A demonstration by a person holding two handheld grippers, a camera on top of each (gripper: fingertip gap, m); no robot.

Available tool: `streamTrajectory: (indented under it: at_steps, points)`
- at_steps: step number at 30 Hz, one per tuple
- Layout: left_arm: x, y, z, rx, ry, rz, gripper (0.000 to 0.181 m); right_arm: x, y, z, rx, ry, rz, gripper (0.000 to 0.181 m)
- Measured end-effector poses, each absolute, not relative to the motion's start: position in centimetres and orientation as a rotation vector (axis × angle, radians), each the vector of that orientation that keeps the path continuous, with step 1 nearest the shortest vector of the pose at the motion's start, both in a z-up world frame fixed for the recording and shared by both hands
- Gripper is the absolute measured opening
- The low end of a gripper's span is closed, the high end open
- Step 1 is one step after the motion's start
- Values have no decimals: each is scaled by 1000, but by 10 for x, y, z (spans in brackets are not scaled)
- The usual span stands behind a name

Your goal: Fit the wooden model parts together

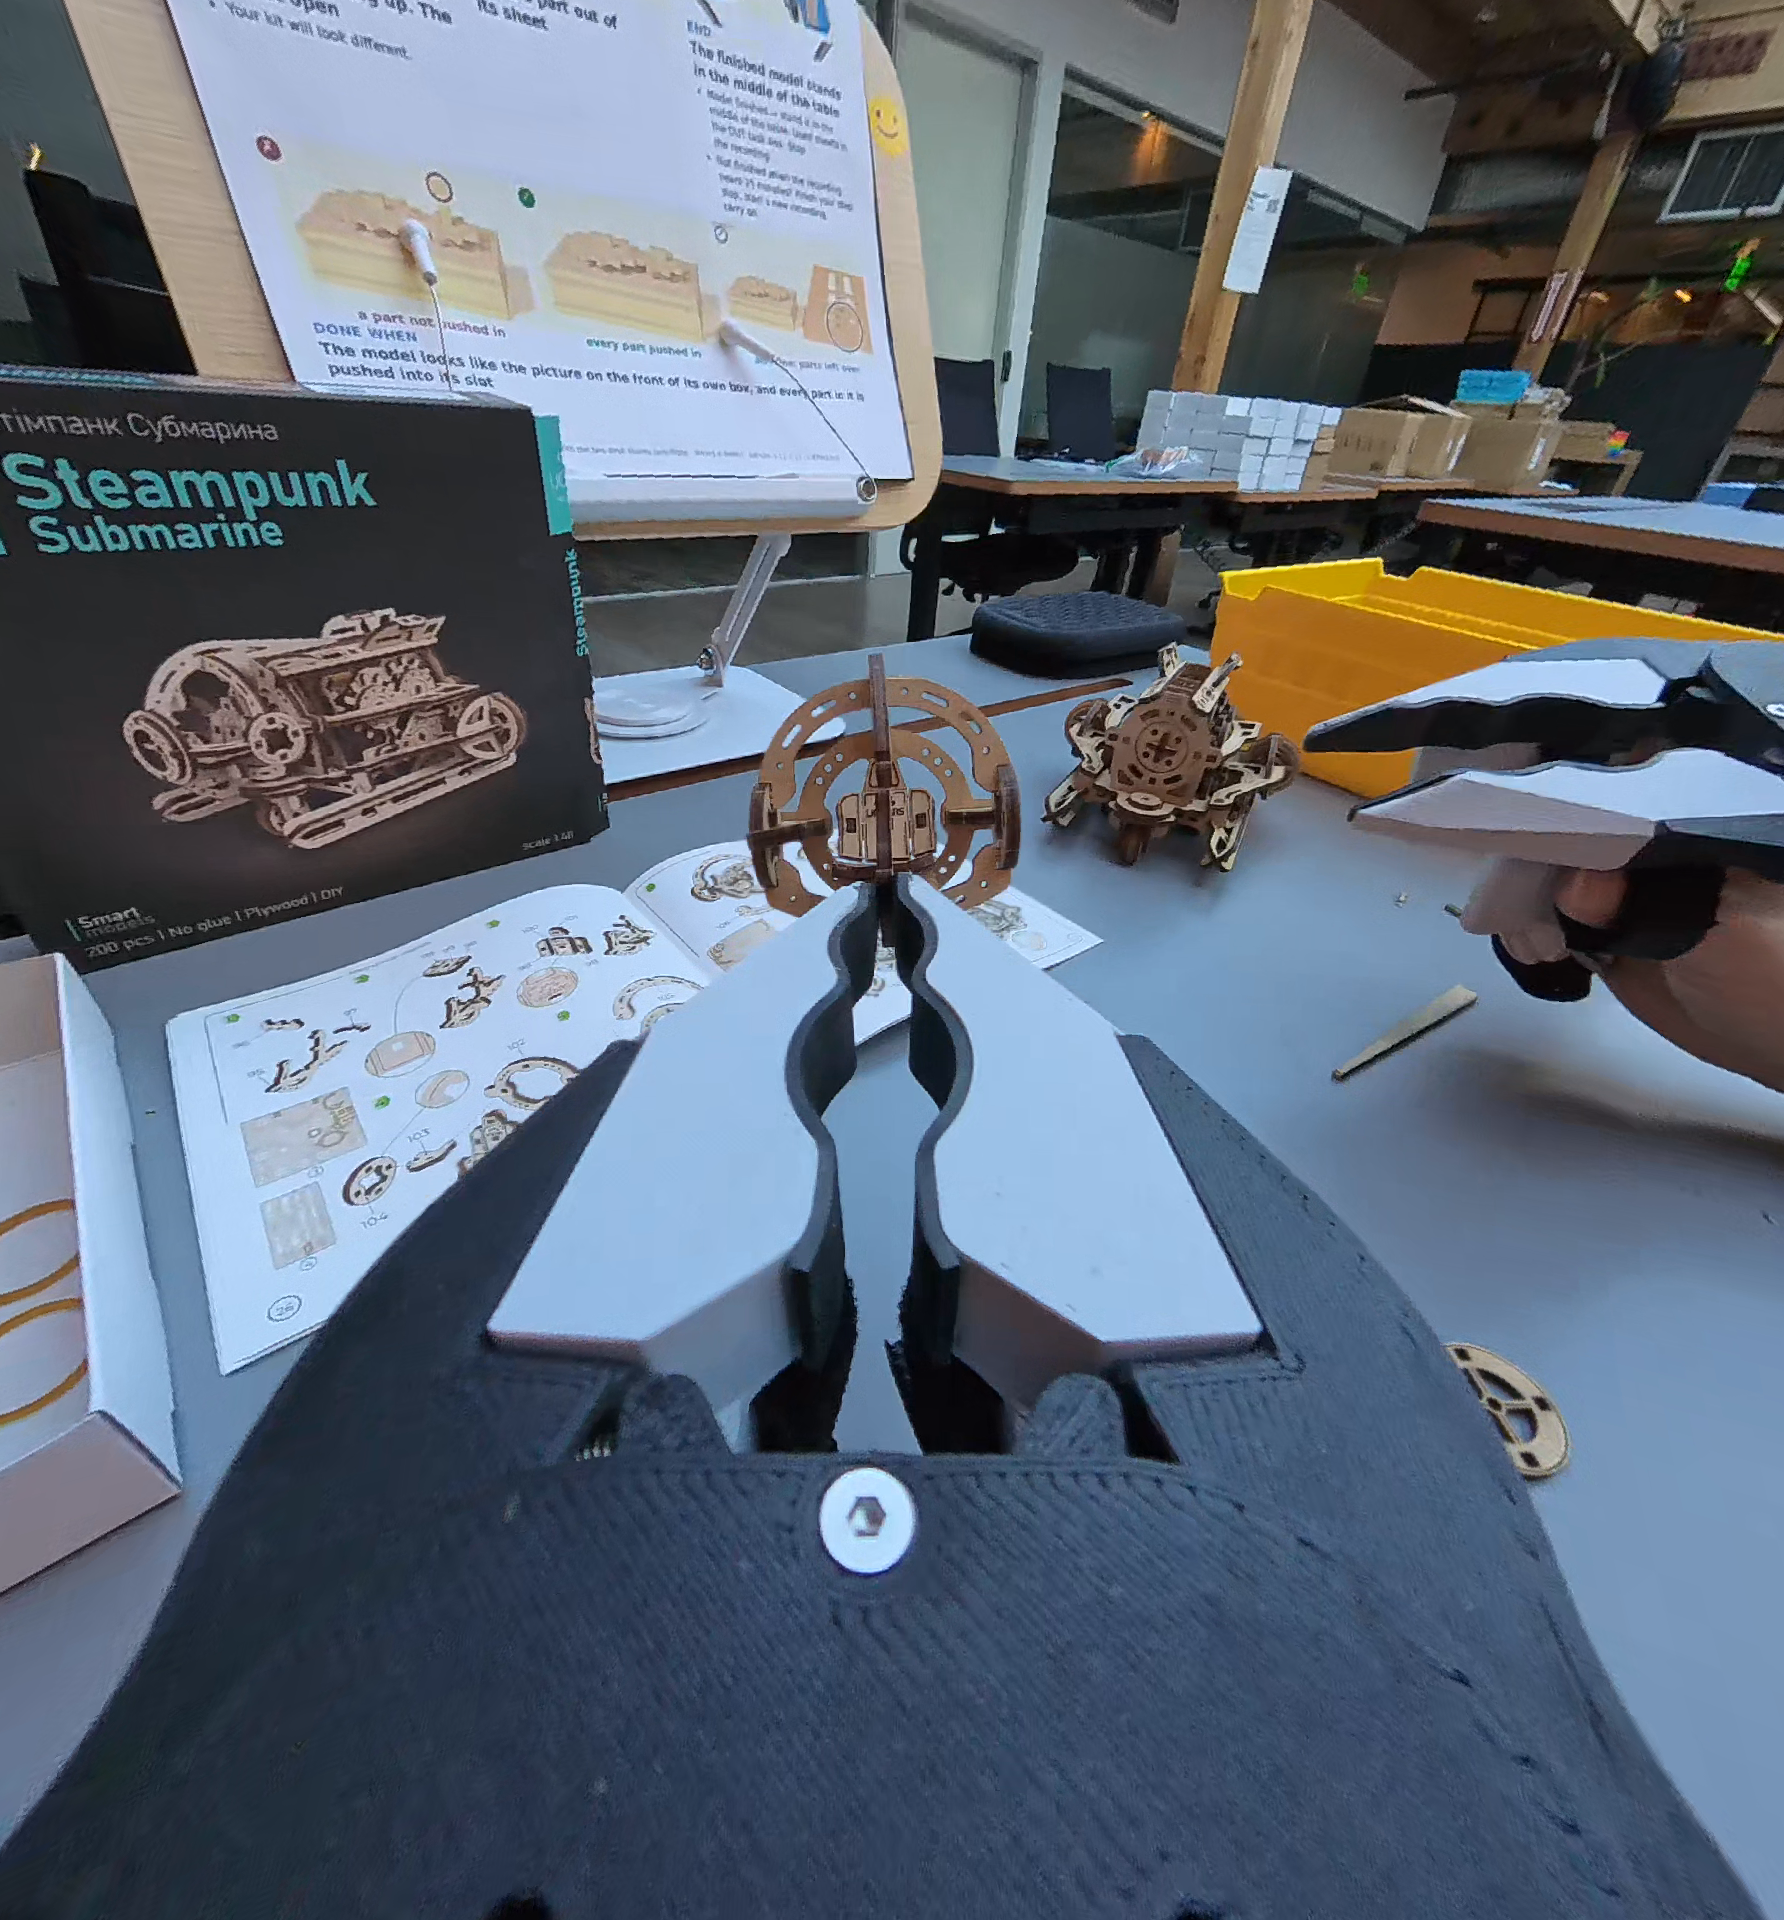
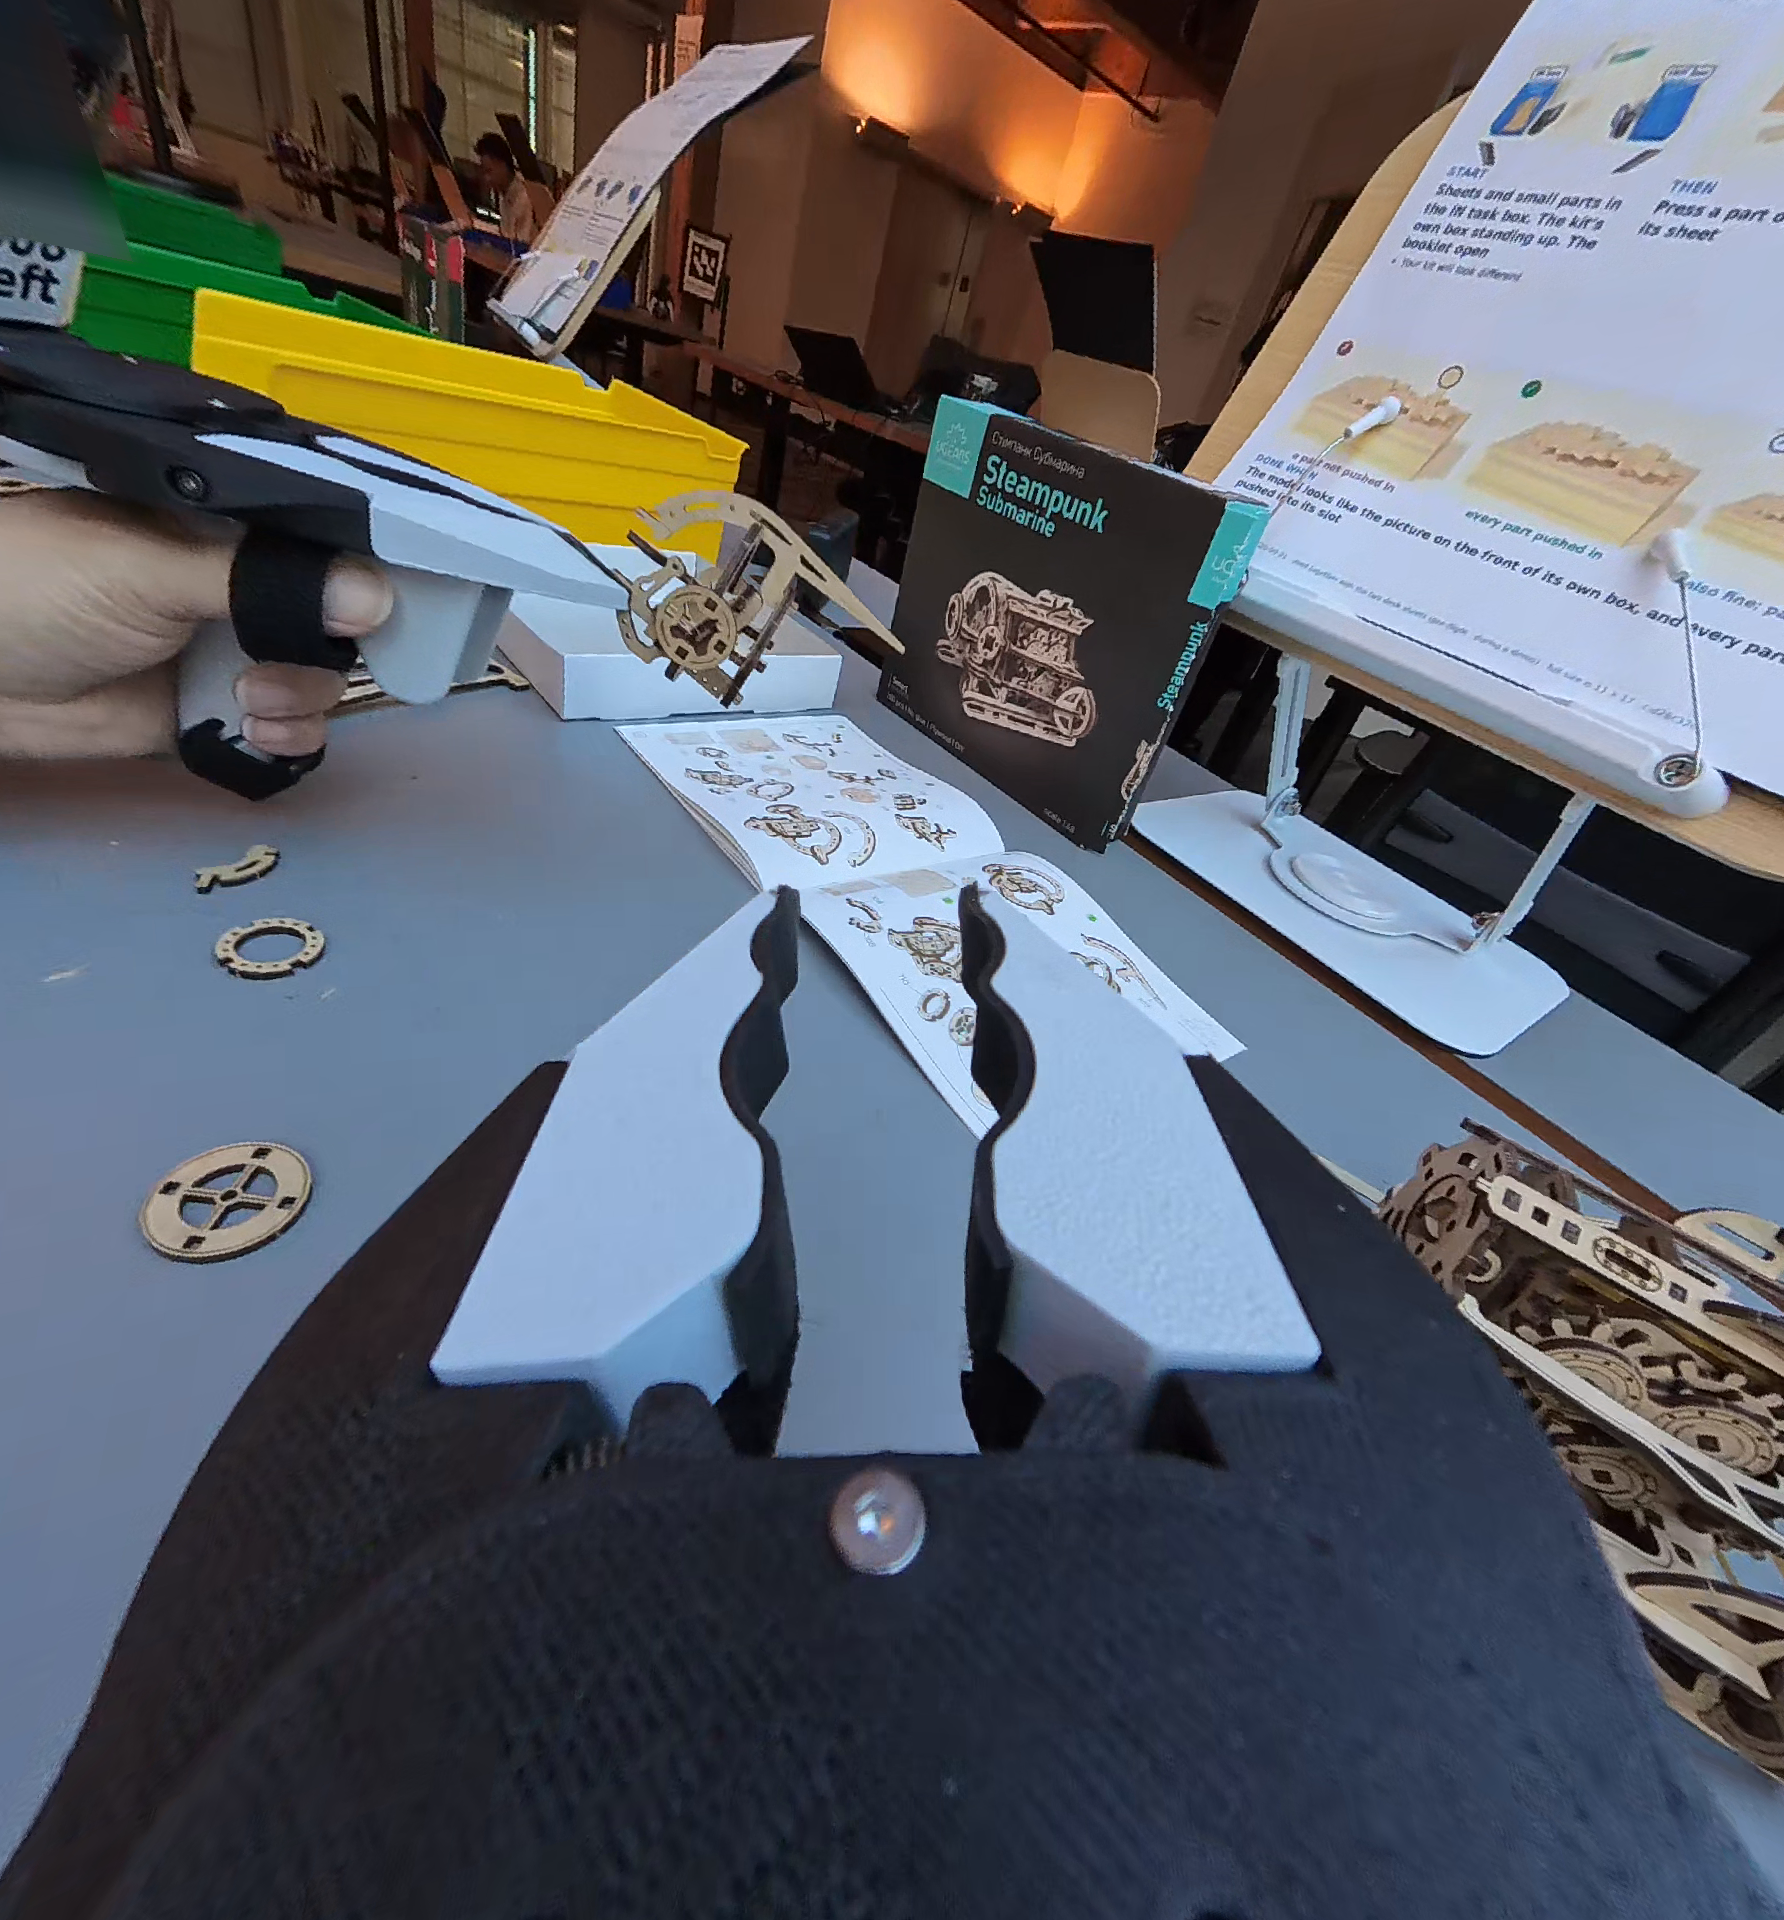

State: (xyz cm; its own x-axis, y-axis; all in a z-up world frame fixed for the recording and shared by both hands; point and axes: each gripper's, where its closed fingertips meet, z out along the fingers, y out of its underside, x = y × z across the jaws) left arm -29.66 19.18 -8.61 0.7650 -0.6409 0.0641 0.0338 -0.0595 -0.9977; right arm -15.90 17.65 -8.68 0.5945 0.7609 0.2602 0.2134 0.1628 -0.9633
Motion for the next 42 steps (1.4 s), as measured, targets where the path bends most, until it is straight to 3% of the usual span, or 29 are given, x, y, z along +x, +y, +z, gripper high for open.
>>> streamTrajectory:
  at_steps: [24, 36, 42]
  points:
    - [-294, 190, -82, -1517, 486, -544, 0, -162, 177, -107, -1372, -1039, 415, 21]
    - [-297, 184, -80, -1496, 498, -518, 0, -141, 197, -99, -1423, -884, 300, 24]
    - [-303, 188, -80, -1474, 502, -448, 0, -128, 203, -97, -1418, -806, 226, 16]
